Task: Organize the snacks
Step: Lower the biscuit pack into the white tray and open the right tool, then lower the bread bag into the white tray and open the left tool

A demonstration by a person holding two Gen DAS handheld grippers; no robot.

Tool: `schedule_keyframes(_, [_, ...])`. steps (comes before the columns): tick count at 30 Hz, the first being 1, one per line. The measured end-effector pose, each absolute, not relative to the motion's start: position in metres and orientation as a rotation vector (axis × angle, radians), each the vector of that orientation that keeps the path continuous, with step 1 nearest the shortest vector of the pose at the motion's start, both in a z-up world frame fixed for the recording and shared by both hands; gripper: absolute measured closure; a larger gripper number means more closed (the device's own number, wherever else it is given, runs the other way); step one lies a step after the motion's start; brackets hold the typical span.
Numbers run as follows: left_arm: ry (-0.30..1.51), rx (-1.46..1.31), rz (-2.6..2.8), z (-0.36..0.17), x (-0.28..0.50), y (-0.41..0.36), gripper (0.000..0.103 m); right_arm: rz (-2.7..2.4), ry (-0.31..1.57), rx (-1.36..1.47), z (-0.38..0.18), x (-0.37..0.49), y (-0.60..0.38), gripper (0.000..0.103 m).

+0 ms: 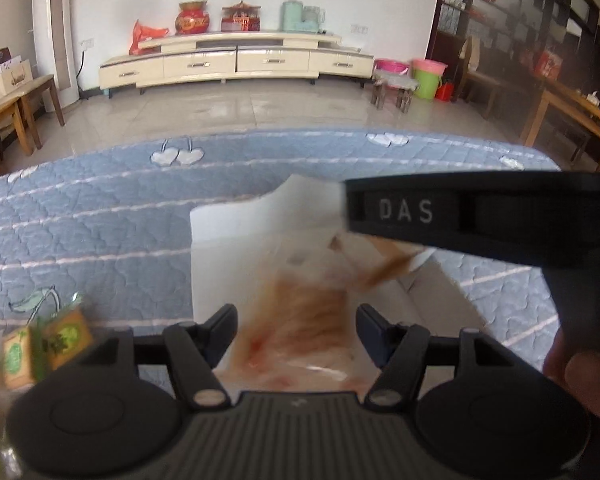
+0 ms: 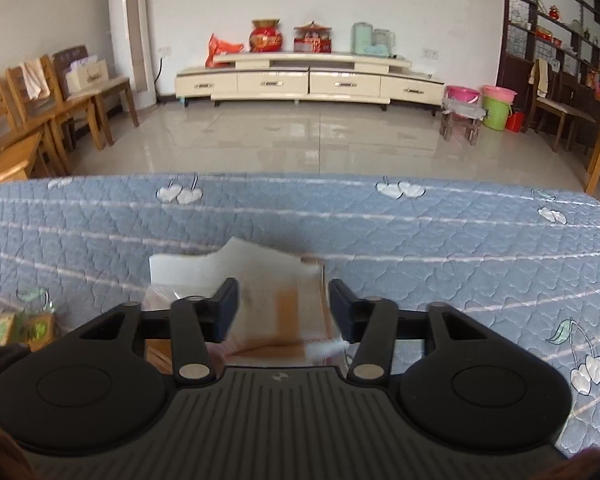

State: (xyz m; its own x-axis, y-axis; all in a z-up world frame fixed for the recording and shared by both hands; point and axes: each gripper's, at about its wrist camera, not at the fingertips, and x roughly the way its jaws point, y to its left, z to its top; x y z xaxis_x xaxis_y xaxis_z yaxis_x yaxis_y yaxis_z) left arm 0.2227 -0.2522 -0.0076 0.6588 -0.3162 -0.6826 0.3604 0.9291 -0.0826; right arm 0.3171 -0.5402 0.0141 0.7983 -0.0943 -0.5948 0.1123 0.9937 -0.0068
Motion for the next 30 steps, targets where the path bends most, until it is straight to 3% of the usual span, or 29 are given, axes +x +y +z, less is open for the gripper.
schedule_keyframes(1, [0.754, 0.058, -0.388, -0.005, 0.220, -0.252, 0.033, -0.122, 0.626, 0.028, 0.016, 0.314, -0.540, 0.009])
schedule_keyframes(2, [0.748, 0.057, -0.389, -0.002, 0.217, -0.251, 0.031, -0.132, 0.616, 0.025, 0.018, 0.310, -0.539, 0.002])
schedule_keyframes(4, [0.735, 0.053, -0.386, 0.004, 0.210, -0.249, 0.027, -0.140, 0.596, 0.030, 0.024, 0.300, -0.540, 0.000])
schedule_keyframes(8, [0.717, 0.050, -0.365, 0.016, 0.193, -0.239, 0.019, -0.176, 0.530, 0.058, 0.041, 0.264, -0.537, 0.000])
schedule_keyframes(10, [0.713, 0.033, -0.363, 0.022, 0.183, -0.230, 0.008, -0.206, 0.503, 0.055, 0.049, 0.243, -0.535, 0.000])
schedule_keyframes(13, [0.670, 0.031, -0.324, 0.029, 0.164, -0.218, 0.001, -0.246, 0.486, 0.035, 0.056, 0.211, -0.527, 0.000])
schedule_keyframes(19, [0.674, 0.013, -0.304, 0.035, 0.128, -0.186, 0.001, -0.290, 0.516, -0.045, 0.052, 0.161, -0.503, 0.000])
schedule_keyframes(24, [0.691, 0.114, -0.266, 0.030, 0.106, -0.166, 0.001, -0.304, 0.388, -0.134, 0.046, 0.120, -0.469, 0.000])
schedule_keyframes(30, [0.727, 0.101, -0.227, 0.023, 0.091, -0.137, 0.001, -0.235, 0.468, -0.045, 0.035, 0.107, -0.450, 0.000])
